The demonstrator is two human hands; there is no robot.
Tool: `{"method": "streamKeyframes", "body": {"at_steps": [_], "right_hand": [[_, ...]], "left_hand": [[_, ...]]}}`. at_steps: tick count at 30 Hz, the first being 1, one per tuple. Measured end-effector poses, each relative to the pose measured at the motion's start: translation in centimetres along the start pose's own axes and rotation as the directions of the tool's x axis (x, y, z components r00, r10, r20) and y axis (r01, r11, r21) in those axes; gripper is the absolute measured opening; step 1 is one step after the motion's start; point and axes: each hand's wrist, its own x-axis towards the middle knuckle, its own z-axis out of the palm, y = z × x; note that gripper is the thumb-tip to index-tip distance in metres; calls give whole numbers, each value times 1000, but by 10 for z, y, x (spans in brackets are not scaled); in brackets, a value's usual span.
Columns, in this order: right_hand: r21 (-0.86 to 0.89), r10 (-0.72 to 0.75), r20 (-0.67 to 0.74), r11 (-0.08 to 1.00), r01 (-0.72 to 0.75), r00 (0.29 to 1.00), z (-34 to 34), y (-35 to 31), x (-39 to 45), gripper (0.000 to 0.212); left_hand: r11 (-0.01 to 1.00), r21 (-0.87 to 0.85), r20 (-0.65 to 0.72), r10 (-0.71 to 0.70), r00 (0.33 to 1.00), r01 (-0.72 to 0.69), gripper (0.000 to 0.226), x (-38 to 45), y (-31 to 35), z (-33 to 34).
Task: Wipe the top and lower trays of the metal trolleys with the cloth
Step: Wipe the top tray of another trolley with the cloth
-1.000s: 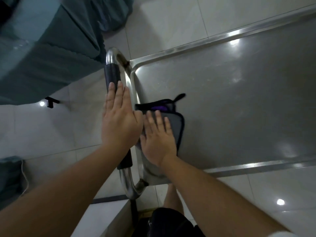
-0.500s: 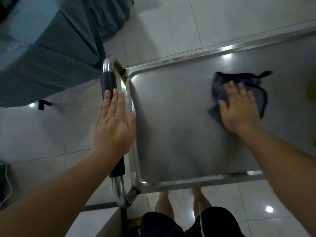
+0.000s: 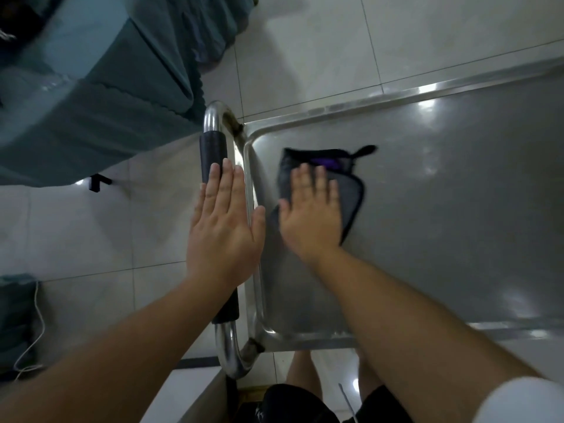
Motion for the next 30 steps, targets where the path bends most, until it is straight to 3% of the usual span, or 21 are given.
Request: {"method": "streamKeyframes", "body": {"at_steps": [4,7,11,14,18,20,22,24,26,28,30], "right_hand": [[-30,-377,159,922,386,912,11,-38,3,67],[-14,-396,131,916,401,909,-1,-7,16,69],[-45,-219,21,975,220,975,-42,95,50,70],[-39,59,-68,997,-62,996,-82,198,78,70],[30,470,-80,883,-469,879,-120,281,110,77],[81,613,-63,789,-609,787,-121,272,121,77],[127,666,-83,745,-655,741,-111,240,130,76],[143,623,-76,780,-610,779,-95,182,133,75],[124,495,-51,865,-487,867,-73,112,126,73],[77,282,0,956,-282,959,-47,37,111,72],[32,-21,81,999,18,996,-22,-28,90,71]], "left_hand": [[998,54,9,19,1000,-20,69,0,-2,3],[1000,0,16,-5,1000,5,70,0,-2,3],[999,-35,37,6,999,-4,71,-1,-6,3],[999,-47,30,-10,999,11,69,-1,-5,3],[998,-61,44,-8,999,11,68,-1,-7,3],[997,-76,43,-3,999,7,67,-2,-7,3],[996,-87,35,2,999,2,67,-3,-6,2],[996,-85,37,12,999,-9,67,-2,-6,1],[996,-93,39,18,999,-14,67,-3,-4,0],[996,-85,32,8,999,-5,67,-3,-3,-1],[998,-69,14,5,1000,-4,66,-3,-3,-1]]}}
